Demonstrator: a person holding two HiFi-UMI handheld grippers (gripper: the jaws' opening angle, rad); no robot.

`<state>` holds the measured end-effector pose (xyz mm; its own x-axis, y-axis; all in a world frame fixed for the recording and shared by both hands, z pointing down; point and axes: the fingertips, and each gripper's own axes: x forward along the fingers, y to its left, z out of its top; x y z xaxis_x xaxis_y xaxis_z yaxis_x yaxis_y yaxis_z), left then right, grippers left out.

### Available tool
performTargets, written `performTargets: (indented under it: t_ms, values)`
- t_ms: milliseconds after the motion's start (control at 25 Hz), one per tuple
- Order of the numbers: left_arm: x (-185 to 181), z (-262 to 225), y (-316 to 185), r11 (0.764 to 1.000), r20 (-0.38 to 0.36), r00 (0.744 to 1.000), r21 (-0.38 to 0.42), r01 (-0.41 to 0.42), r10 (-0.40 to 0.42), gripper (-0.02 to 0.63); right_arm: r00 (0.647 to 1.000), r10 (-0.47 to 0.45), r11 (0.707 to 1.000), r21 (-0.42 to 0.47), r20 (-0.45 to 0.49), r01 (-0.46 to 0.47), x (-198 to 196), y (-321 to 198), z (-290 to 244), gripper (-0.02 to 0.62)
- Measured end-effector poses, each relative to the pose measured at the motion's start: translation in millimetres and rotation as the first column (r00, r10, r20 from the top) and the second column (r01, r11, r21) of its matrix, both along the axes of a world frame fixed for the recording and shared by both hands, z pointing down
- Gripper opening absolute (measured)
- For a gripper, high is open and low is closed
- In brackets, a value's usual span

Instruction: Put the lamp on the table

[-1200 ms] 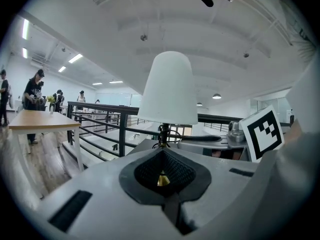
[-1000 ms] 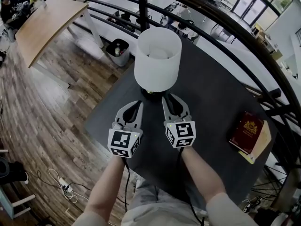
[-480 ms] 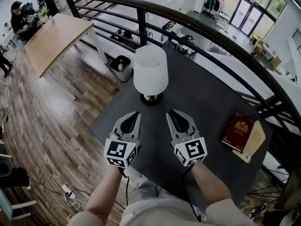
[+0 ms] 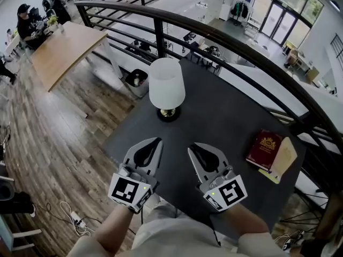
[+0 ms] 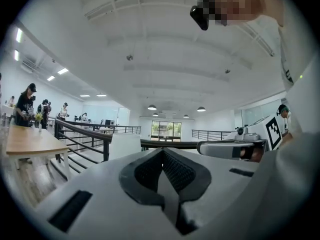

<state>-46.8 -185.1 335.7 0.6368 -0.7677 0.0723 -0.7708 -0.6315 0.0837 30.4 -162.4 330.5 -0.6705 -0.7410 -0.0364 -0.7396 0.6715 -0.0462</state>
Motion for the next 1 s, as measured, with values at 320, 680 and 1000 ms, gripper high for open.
performTargets:
  t_ms: [320, 680, 1000]
  values:
    - [10.1, -21.1, 35.2, 0.997, -0.004, 0.999, 0.068, -0.036, 0.036, 0.006, 1.000, -0.009, 0.999, -0.051, 0.012, 0.009, -1.9, 33.9, -3.3, 0.021]
    - [10.9, -2.7, 57.5, 0.997, -0.004, 0.999, 0.052, -0.049, 0.049, 0.006, 0.999, -0.044, 0.995, -0.092, -0.030, 0.041, -11.4, 65.9, 15.5, 0.003]
    - [13.5, -5.4, 53.6, 0.997, -0.014, 0.999, 0.058, -0.042, 0.043, 0.006, 0.998, -0.047, 0.994, -0.103, -0.035, 0.043, -6.2, 62.6, 16.5, 0.002]
